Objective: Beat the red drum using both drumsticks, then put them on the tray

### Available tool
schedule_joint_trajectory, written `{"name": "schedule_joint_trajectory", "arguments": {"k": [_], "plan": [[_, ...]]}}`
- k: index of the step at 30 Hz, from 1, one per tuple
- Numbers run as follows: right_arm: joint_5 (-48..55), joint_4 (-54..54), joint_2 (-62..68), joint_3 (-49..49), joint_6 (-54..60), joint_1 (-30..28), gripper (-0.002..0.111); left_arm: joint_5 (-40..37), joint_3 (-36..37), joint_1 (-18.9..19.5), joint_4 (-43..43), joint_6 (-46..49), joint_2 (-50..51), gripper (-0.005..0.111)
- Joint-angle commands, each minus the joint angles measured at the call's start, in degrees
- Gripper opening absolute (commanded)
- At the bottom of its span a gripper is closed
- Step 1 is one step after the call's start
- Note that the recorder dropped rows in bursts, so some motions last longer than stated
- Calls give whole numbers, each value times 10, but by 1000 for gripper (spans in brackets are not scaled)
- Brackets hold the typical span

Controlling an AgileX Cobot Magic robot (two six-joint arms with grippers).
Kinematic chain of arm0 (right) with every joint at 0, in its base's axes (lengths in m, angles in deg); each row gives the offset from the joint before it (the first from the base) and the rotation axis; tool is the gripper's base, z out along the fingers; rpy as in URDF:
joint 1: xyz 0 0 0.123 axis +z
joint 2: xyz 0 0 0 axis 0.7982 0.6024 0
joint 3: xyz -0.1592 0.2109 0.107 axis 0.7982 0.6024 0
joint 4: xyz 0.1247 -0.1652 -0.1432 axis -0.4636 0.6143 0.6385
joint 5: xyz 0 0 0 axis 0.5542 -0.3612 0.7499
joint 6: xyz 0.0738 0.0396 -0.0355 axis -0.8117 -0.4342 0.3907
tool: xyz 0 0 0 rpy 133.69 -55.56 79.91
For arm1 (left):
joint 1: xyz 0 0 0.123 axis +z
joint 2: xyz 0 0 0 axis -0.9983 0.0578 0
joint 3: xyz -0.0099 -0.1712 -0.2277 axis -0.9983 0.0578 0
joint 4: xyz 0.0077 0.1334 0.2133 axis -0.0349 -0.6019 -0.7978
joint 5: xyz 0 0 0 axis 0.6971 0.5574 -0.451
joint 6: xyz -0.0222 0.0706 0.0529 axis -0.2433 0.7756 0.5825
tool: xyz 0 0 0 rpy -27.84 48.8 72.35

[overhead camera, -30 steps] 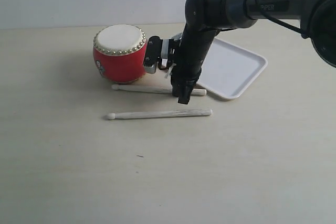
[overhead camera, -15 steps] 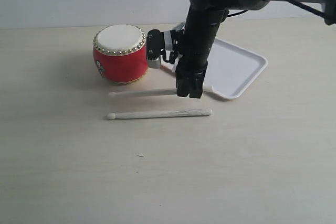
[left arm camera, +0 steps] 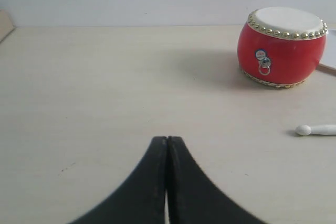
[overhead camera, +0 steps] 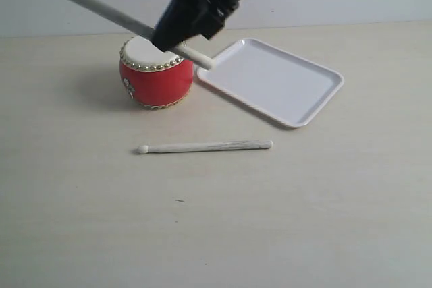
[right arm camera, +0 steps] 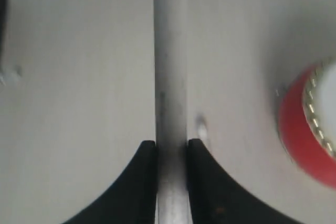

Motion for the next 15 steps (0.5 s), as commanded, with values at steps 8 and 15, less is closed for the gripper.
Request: {"name": "schedule_joint_trajectory", "arguments": {"k": [8, 15], "plan": [[4, -303, -24, 126, 125, 0, 0, 6, 2, 1, -1, -3, -3, 0], [4, -417, -23, 185, 227, 0, 0, 101, 2, 1, -32, 53, -3, 0]]}}
